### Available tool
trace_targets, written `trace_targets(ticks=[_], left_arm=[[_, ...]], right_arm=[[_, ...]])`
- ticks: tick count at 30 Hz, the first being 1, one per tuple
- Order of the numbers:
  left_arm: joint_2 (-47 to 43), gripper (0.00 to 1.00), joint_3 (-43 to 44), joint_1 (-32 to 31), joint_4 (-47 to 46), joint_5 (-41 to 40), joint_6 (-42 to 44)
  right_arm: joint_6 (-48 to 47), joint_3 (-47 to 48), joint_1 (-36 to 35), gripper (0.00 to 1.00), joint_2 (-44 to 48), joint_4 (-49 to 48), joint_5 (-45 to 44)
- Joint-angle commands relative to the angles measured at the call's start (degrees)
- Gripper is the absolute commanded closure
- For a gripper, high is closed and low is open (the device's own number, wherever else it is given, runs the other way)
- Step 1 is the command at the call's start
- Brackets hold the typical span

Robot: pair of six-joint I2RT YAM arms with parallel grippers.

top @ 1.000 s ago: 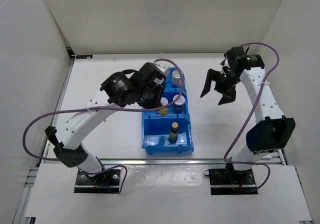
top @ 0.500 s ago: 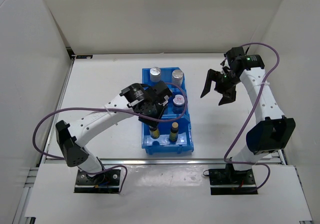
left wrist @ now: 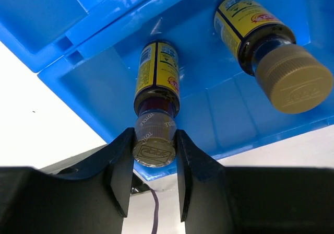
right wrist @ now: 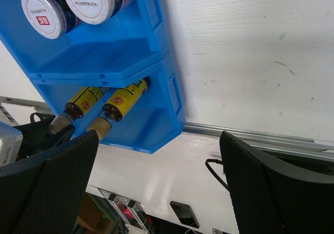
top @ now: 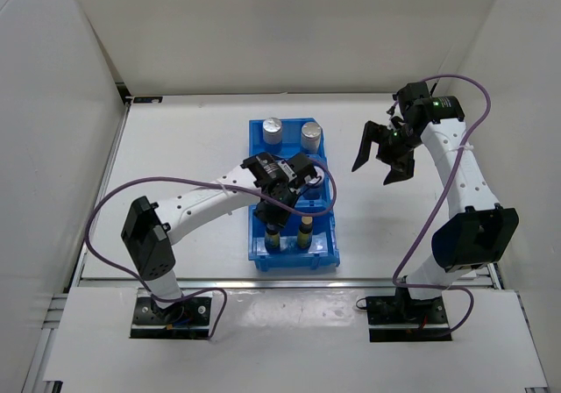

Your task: Organize the condiment bottles

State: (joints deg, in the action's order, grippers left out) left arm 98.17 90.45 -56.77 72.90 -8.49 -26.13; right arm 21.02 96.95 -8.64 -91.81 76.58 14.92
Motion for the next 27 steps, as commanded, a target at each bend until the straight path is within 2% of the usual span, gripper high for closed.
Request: trace_targets(ticks=[1,2,5,6,8,12,13,14,15,17,18,21,23,24,27], left_arm=[[-2.28,0.82,0.6,-0.27,-1.45,-1.62,1.08],[-2.28,0.78,0.6,-0.27,-1.45,-1.62,1.08],[-3.59,0.32,0.6,-0.27,-1.45,-1.62,0.55],[-4.73,0.13,1.21,-0.27,-1.45,-1.62,0.55],[-5.27,0.03,2.62,-0.27,-1.45,-2.23,1.25],[-6.07,0.0,11.38,2.1,2.05,-4.25,1.87],[-6.06,0.0,15.24,2.89,3.55,-7.12,1.87],[-5.28,0.0,23.8,3.51,6.08,-9.42,1.87],[-5.27,0.0,28.24,4.21,7.07,-11.96,2.39],[-4.57,0.0,38.16,4.74,7.6,-20.04,3.8],[-4.57,0.0,39.87,4.74,7.6,-23.29,4.33],[-9.21,0.0,34.73,7.54,1.83,-38.38,5.74],[-14.92,0.0,24.31,10.09,-1.87,-42.82,6.53],[-16.85,0.0,21.11,13.58,-3.37,-45.1,5.75],[-23.89,0.0,11.87,21.32,-6.98,-45.12,-1.25]], right_arm=[[0.43,0.61,0.21,0.0,1.99,0.24,-0.33],[0.43,0.61,0.21,0.0,1.99,0.24,-0.33],[0.43,0.09,0.21,0.0,1.99,0.24,-0.33],[0.43,0.08,0.21,0.0,1.99,0.24,-0.33],[0.43,0.08,0.21,0.0,1.99,0.24,-0.33],[0.43,0.08,0.21,0.0,1.46,0.24,-0.41],[0.43,0.08,0.21,0.0,1.46,0.24,-0.42],[0.43,0.08,0.21,0.0,1.46,0.24,-0.42],[0.43,0.08,0.21,0.0,1.46,0.24,-0.42],[0.43,0.08,0.21,0.0,1.46,0.24,0.38],[0.43,0.87,0.21,0.0,1.46,0.24,0.38],[0.43,2.1,0.21,0.0,0.93,0.24,0.99],[0.43,2.72,0.21,0.0,0.93,0.24,0.21],[0.43,2.72,0.21,0.0,0.93,0.24,-0.67],[0.43,3.95,0.21,0.0,0.93,1.38,-3.23]])
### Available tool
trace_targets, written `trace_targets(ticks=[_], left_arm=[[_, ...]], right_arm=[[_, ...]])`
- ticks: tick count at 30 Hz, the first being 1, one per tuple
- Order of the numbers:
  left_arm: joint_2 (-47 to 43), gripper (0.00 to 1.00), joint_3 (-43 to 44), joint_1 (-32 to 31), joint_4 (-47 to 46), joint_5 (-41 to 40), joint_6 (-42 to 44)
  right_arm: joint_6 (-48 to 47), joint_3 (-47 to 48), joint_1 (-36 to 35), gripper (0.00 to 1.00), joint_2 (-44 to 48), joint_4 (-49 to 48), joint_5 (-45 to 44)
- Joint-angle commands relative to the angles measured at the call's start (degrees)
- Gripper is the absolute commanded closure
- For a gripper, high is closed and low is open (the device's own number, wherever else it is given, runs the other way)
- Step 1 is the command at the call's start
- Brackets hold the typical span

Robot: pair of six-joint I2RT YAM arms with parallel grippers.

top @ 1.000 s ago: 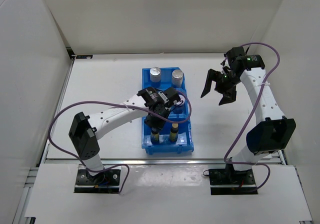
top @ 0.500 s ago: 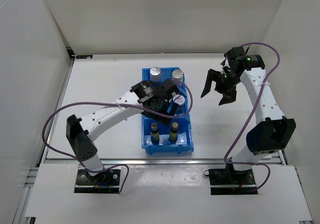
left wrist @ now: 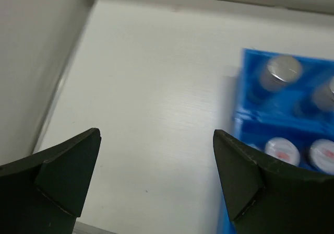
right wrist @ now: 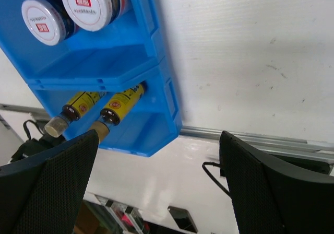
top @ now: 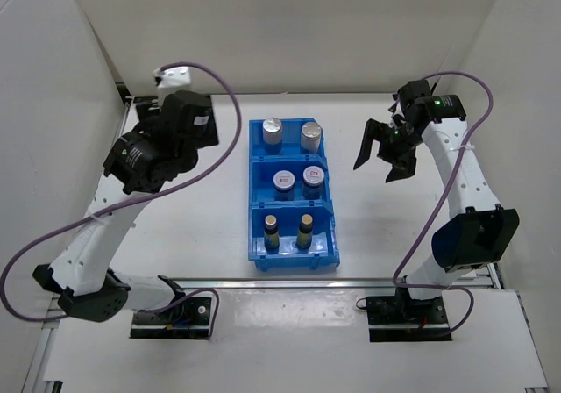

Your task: Organize the condiment bottles

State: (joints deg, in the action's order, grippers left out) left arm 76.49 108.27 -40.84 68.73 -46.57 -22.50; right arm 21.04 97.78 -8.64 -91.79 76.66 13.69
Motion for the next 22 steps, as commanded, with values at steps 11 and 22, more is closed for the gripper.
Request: trace_targets(ticks=[11,22], left_arm=[[-13.91,0.0,-25.02,13.33,-5.71,-16.96,-17.21],[-17.25,0.0,-40.67,13.86,-6.24,-29.18,-25.2]], right_arm=[[0.94,11.56,0.21,0.0,-3.4,3.05,-9.2],[1.46,10.95,0.21,0.0,-0.06,2.53,-12.46]])
